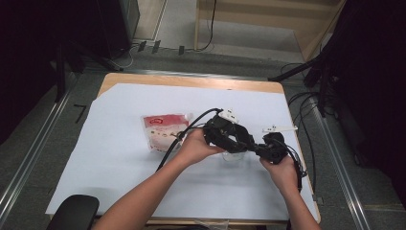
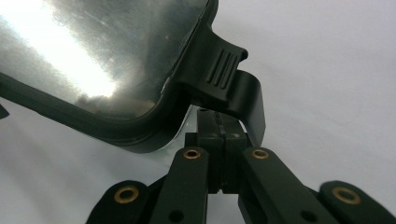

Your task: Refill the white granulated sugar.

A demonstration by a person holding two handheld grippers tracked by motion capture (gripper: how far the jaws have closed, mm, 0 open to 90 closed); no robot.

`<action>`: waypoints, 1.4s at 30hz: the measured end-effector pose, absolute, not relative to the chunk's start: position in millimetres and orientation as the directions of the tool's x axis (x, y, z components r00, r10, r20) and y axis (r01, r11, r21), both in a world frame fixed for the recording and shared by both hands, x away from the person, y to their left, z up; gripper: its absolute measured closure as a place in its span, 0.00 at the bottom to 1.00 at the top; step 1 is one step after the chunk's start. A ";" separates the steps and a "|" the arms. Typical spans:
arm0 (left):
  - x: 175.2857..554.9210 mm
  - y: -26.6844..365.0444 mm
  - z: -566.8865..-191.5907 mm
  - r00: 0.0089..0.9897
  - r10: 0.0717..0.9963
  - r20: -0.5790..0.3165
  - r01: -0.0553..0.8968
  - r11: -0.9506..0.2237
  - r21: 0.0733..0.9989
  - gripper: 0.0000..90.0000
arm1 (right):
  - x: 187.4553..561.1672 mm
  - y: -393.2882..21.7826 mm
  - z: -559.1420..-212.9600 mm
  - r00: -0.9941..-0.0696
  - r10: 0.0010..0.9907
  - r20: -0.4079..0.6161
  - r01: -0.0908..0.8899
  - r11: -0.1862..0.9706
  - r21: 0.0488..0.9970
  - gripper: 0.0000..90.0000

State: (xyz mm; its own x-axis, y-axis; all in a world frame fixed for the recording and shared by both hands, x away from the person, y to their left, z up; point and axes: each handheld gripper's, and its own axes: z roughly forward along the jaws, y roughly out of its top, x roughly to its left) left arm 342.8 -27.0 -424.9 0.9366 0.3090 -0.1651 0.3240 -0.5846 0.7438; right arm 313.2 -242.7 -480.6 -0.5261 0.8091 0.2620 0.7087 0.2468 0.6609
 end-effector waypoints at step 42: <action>357.9 -63.2 -407.6 0.931 0.227 -0.287 0.366 -0.603 0.709 0.77 | 311.9 -247.3 -482.2 -0.507 0.794 0.335 0.730 0.188 0.658 1.00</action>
